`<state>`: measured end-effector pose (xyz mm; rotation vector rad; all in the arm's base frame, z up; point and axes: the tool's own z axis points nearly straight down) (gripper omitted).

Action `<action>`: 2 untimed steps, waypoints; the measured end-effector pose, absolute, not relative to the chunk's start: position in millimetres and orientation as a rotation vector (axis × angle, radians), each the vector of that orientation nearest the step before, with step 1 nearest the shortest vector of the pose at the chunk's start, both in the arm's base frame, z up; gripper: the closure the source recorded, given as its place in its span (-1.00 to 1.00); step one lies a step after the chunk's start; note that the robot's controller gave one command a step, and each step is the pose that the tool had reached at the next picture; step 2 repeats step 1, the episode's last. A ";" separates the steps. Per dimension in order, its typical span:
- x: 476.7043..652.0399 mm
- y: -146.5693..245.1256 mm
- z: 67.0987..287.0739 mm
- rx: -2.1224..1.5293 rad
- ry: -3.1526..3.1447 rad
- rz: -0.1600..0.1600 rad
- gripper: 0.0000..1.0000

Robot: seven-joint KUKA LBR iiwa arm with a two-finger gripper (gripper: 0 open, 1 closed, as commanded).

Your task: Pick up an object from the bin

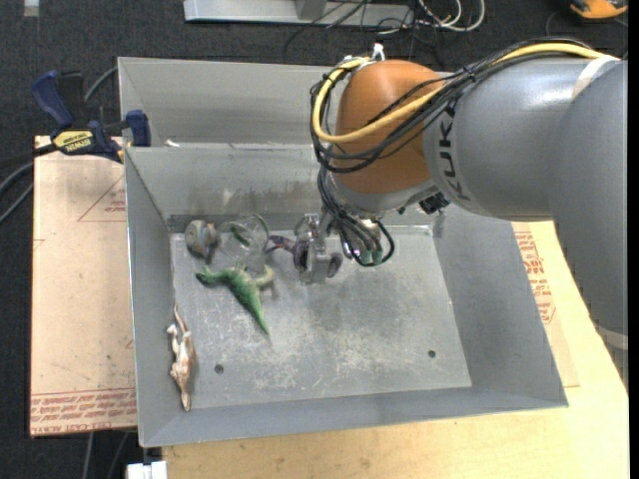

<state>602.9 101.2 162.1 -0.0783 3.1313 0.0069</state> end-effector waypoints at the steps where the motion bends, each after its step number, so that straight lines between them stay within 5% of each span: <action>1: 620.6 122.8 260.9 -0.010 3.129 0.011 1.00; 2: 620.6 122.8 260.9 -0.010 3.129 0.011 1.00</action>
Offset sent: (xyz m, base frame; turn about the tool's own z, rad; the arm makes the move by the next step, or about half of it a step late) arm 0.0000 0.0000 0.0000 0.0000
